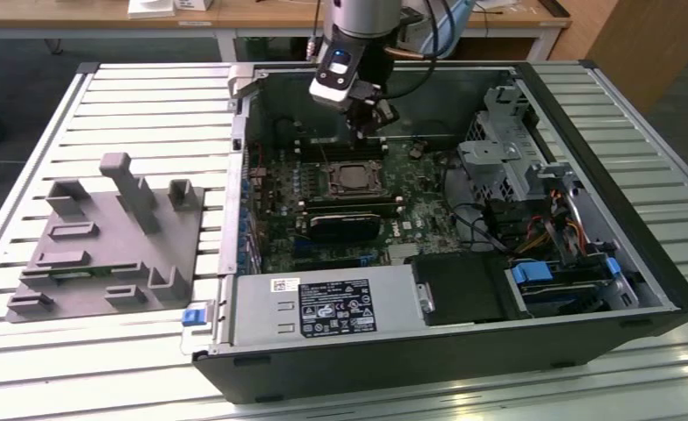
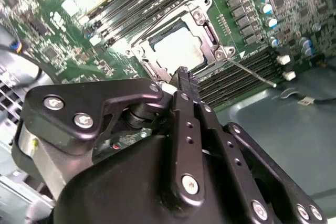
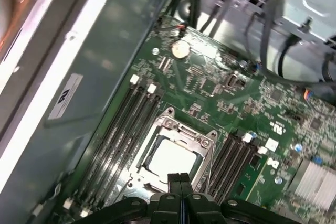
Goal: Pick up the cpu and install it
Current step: 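Install the first cpu locking lever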
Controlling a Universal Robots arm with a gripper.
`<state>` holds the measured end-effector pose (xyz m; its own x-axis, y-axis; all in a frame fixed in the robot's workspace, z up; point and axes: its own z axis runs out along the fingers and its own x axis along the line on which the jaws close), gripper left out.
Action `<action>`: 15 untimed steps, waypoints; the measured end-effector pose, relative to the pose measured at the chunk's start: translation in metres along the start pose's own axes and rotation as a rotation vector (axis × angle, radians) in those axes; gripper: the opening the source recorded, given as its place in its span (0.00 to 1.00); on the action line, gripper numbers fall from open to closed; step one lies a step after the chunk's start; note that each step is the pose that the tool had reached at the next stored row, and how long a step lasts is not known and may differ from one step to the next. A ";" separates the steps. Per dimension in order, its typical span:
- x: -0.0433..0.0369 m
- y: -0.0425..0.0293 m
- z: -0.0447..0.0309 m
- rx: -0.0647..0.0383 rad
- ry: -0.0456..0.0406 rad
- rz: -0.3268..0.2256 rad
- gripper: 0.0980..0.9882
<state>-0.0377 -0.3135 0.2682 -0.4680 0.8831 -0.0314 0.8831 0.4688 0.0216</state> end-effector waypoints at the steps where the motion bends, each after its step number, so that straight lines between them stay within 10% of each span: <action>1: 0.0000 0.0000 0.0001 -0.001 0.0003 -0.018 0.01; 15: 0.0000 0.0000 0.0010 -0.009 0.0058 -0.272 0.01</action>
<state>-0.0377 -0.3135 0.2672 -0.6884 0.7246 -0.0314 0.7243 0.6891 0.0216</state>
